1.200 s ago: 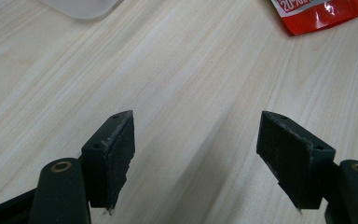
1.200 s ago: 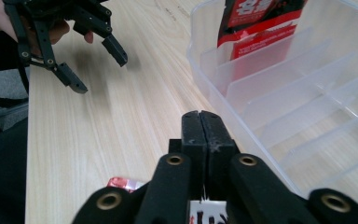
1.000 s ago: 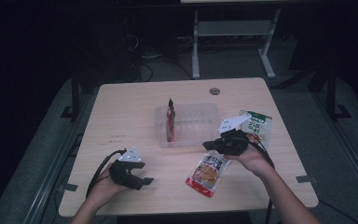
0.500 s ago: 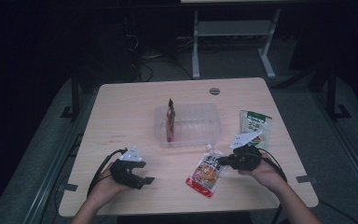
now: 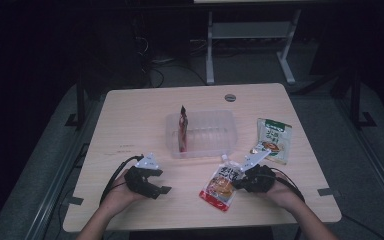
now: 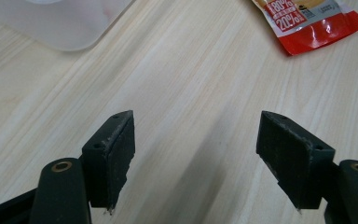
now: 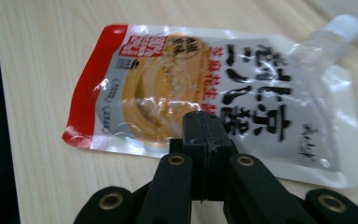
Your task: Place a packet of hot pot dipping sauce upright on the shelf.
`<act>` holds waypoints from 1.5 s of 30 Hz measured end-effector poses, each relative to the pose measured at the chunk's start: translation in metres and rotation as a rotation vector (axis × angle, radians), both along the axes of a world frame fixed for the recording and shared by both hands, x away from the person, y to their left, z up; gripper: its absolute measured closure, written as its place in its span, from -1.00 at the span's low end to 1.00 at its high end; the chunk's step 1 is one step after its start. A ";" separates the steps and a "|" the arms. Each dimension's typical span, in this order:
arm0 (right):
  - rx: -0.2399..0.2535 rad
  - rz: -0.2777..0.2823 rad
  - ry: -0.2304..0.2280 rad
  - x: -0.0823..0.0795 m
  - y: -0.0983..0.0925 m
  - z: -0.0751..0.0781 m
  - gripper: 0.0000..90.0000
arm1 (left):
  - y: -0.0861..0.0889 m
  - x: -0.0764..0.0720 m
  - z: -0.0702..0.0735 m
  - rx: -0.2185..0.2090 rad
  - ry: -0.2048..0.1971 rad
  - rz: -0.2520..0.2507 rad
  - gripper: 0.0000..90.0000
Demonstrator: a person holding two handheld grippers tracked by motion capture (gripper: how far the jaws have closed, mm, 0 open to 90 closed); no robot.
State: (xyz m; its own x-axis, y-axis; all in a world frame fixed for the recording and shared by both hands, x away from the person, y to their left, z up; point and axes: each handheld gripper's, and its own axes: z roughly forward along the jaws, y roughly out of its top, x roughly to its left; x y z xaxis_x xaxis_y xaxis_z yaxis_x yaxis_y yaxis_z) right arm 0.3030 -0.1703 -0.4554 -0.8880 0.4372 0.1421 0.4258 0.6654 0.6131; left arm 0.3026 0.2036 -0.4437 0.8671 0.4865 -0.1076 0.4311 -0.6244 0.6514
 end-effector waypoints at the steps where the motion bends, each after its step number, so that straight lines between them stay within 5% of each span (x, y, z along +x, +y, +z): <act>1: -0.003 0.009 -0.002 -0.001 0.001 -0.001 0.99 | 0.000 0.000 0.000 0.002 -0.001 -0.004 -0.38; 15: -0.009 0.087 -0.044 0.001 0.034 -0.007 0.99 | 0.000 0.000 -0.001 0.018 0.003 -0.006 -0.38; 29: -0.009 0.086 -0.064 -0.001 0.070 -0.006 0.99 | -0.001 -0.001 -0.001 0.016 0.009 0.002 -0.38; 32: 0.014 0.087 -0.075 -0.001 0.063 -0.003 0.87 | -0.002 -0.002 0.001 0.002 0.011 -0.003 -0.26; 33: 0.044 0.052 -0.048 -0.002 0.059 0.003 0.78 | -0.005 -0.003 0.003 -0.026 0.019 -0.008 -0.08; 39: 0.101 -0.043 -0.047 0.000 0.033 0.014 0.32 | -0.014 -0.005 0.012 -0.058 0.003 -0.045 0.44; 45: 0.090 -0.115 -0.035 0.001 0.009 0.016 -0.06 | -0.025 -0.005 0.019 -0.095 0.019 -0.070 0.95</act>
